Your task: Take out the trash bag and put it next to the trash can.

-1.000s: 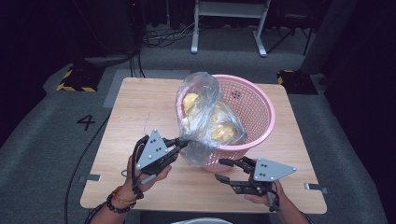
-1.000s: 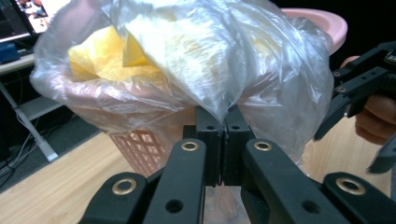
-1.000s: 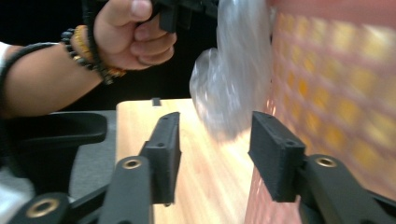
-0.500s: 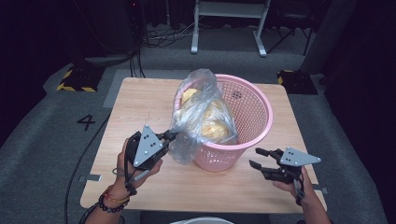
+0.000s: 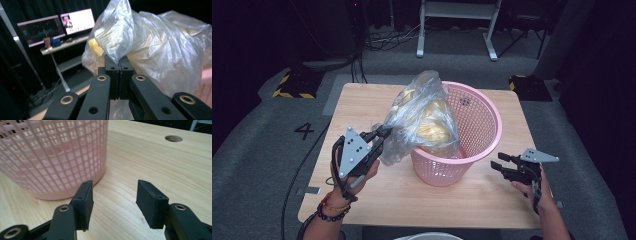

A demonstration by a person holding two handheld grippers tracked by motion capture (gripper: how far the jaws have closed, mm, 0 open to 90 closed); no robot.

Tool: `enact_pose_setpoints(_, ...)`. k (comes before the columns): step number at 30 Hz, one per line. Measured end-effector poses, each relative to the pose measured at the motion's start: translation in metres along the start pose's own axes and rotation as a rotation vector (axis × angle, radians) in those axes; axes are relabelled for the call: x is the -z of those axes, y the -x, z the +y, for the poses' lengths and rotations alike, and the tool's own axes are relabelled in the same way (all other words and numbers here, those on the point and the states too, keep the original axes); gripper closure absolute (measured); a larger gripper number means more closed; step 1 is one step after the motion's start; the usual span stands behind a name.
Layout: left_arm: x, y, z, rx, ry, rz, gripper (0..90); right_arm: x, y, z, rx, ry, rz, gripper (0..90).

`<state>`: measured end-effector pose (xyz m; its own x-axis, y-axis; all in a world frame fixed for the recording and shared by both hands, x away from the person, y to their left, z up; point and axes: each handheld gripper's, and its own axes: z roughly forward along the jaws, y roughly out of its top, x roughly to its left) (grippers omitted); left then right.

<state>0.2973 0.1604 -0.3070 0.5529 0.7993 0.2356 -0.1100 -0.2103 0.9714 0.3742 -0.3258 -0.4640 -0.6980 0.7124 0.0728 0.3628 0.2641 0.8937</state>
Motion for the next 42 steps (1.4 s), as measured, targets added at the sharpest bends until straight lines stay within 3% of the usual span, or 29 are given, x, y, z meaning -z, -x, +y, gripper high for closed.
enact_pose_setpoints(1, 0.000, -0.004, 0.002, 0.001, 0.034, 0.008, 88.9, 0.000, 0.002, -0.001, -0.010, 0.000, -0.005, 47.8)
enact_pose_setpoints(5, 0.001, -0.012, 0.003, 0.027, 0.093, 0.030, 89.2, -0.001, 0.005, -0.004, -0.013, -0.010, -0.016, 47.5)
enact_pose_setpoints(7, 0.003, -0.019, 0.002, 0.024, 0.124, 0.063, 89.2, -0.002, 0.007, -0.006, -0.026, -0.017, -0.021, 47.5)
enact_pose_setpoints(17, 0.007, -0.035, 0.002, 0.061, 0.170, 0.102, 89.5, -0.003, 0.010, -0.008, -0.038, -0.021, -0.024, 46.7)
enact_pose_setpoints(20, 0.010, -0.037, 0.004, 0.039, 0.174, 0.131, 89.6, -0.004, 0.010, -0.008, -0.039, -0.024, -0.026, 46.5)
enact_pose_setpoints(24, 0.013, -0.040, 0.003, 0.039, 0.180, 0.153, 89.7, -0.004, 0.011, -0.008, -0.038, -0.026, -0.030, 46.2)
enact_pose_setpoints(33, 0.016, -0.058, -0.006, 0.073, 0.170, 0.211, 89.8, -0.003, 0.012, -0.008, -0.040, -0.025, -0.031, 45.8)
enact_pose_setpoints(36, 0.016, -0.063, -0.008, 0.056, 0.151, 0.238, 89.8, -0.003, 0.011, -0.007, -0.032, -0.024, -0.030, 45.6)
enact_pose_setpoints(37, 0.015, -0.066, -0.011, 0.038, 0.138, 0.265, 89.8, -0.004, 0.011, -0.007, -0.030, -0.025, -0.027, 45.6)
enact_pose_setpoints(42, 0.016, -0.078, -0.019, 0.079, 0.128, 0.296, 89.8, -0.004, 0.009, -0.008, -0.021, -0.038, -0.026, 45.5)
